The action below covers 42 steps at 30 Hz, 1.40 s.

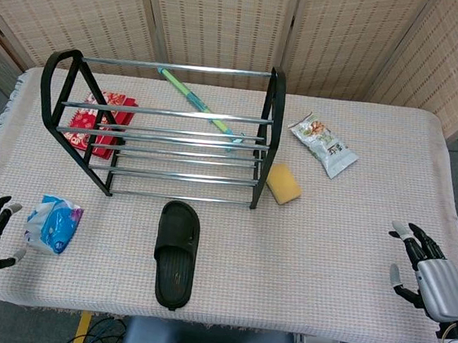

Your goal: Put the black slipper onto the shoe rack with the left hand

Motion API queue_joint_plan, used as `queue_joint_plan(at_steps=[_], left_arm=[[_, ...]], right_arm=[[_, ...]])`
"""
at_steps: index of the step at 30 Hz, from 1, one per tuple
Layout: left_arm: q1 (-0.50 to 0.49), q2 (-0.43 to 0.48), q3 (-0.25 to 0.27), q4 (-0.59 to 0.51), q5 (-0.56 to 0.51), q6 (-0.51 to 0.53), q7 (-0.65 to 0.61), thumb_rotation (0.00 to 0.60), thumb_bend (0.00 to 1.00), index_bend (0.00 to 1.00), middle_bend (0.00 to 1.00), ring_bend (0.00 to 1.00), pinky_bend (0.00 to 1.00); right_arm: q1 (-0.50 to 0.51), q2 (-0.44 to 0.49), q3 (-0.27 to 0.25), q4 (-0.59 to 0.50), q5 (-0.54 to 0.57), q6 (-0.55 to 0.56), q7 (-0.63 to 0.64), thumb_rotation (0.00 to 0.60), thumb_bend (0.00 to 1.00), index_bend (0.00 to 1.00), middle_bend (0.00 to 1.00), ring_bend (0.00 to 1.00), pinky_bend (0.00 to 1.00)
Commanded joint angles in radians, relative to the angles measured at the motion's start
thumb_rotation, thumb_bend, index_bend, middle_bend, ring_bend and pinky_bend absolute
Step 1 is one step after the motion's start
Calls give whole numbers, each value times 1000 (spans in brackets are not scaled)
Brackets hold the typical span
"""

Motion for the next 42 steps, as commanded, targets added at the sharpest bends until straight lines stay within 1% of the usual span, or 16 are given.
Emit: queue_joint_plan(at_steps=[1, 6, 12, 15, 21, 23, 28, 32, 35, 40, 42], left_arm=[[2, -2, 0, 2, 6, 0, -2, 600, 76, 252, 175, 105, 253], [-7, 12, 19, 16, 58, -21, -23, 600, 76, 255, 176, 105, 253], [-49, 58, 44, 26, 163, -71, -81, 600, 76, 257, 184, 105, 253], [-93, 76, 65, 43, 258, -110, -134, 600, 76, 258, 187, 105, 253], [-198, 80, 96, 97, 433, -187, -200, 600, 76, 268, 193, 106, 253], [-234, 79, 102, 106, 477, -212, -219, 600, 76, 272, 193, 106, 253], [-350, 84, 121, 115, 588, -316, -243, 600, 76, 282, 193, 106, 253], [-426, 80, 128, 104, 640, -393, -236, 600, 76, 278, 191, 106, 253], [-477, 71, 125, 83, 658, -449, -222, 600, 76, 250, 166, 106, 253], [-554, 50, 111, 46, 672, -557, -148, 600, 75, 232, 125, 84, 253], [-576, 35, 107, 39, 677, -584, -128, 600, 76, 220, 120, 82, 253]], right_arm=[[1, -3, 2, 3, 0, 3, 3, 600, 595, 34, 209, 103, 154], [0, 2, 4, 2, -3, 12, -2, 600, 595, 34, 209, 103, 154], [2, 14, 13, -13, -13, 31, -19, 600, 597, 34, 209, 103, 154], [6, 23, 16, -22, -21, 34, -29, 600, 599, 34, 209, 103, 154], [15, 32, 21, -36, -21, 27, -43, 600, 600, 34, 209, 103, 154], [17, 34, 22, -41, -23, 26, -49, 600, 600, 34, 209, 103, 154], [20, 40, 23, -51, -20, 22, -59, 600, 601, 34, 209, 103, 154], [18, 44, 24, -54, -14, 24, -61, 600, 602, 34, 209, 103, 154], [17, 45, 23, -55, -12, 23, -62, 600, 602, 34, 209, 103, 154], [17, 48, 25, -54, -4, 21, -61, 600, 602, 34, 209, 103, 154], [16, 49, 24, -53, -4, 22, -60, 600, 602, 34, 209, 103, 154]])
